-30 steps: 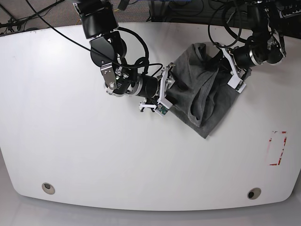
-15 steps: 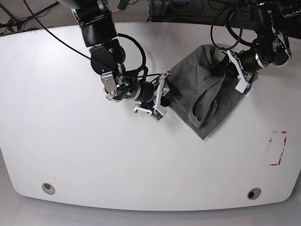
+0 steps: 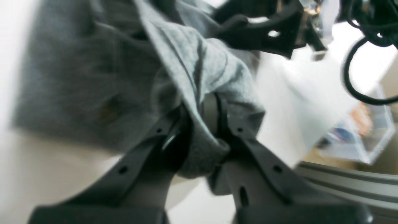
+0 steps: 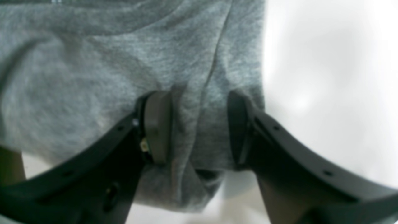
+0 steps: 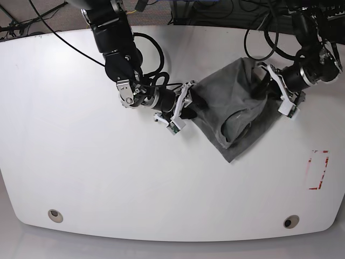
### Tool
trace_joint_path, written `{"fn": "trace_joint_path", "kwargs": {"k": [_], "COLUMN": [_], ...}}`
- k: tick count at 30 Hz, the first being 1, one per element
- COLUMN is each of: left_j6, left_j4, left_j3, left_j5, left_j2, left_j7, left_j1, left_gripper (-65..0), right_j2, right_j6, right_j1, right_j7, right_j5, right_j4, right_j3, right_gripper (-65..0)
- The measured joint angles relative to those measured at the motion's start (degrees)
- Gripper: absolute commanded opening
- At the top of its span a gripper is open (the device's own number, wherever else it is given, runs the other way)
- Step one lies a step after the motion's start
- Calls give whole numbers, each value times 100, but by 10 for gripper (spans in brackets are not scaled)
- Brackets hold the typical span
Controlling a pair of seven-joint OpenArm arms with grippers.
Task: Fold the T-shirt properly
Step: 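Hold the bundle with both grippers and tuck the fabric inward, then release the shirt with the left gripper and pull it back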
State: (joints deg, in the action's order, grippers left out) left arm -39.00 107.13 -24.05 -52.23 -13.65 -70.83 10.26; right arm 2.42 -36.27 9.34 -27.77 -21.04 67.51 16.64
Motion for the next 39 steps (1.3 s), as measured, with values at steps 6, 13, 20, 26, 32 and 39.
{"fn": "trace_joint_path", "kwargs": {"k": [6, 13, 20, 26, 32, 39], "left_j6": [-4, -13, 17, 24, 31, 15], "left_j4": [-356, -1233, -2332, -2610, -2422, -1626], "left_j3": [-131, -129, 57, 179, 116, 42], "left_j5": [-26, -42, 245, 874, 876, 885], "left_j2": [-339, -634, -682, -673, -675, -671], "left_j7": [17, -20, -9, 33, 26, 37], "left_j1": [-457, -1134, -2063, -2634, -2697, -2638], "left_gripper": [-633, -629, -550, -329, -262, -262], "right_j2": [46, 103, 109, 109, 109, 111], "right_j6": [-17, -107, -339, -345, -345, -310], "right_j1": [-31, -39, -52, -55, -55, -122], "right_j7": [55, 57, 46, 52, 37, -208], "right_j5": [-20, -35, -28, -20, -20, 44], "right_j4": [9, 20, -2, -4, 0, 271], "right_j3": [24, 31, 28, 28, 28, 31], "right_gripper": [-368, -368, -368, -368, -368, -361]}}
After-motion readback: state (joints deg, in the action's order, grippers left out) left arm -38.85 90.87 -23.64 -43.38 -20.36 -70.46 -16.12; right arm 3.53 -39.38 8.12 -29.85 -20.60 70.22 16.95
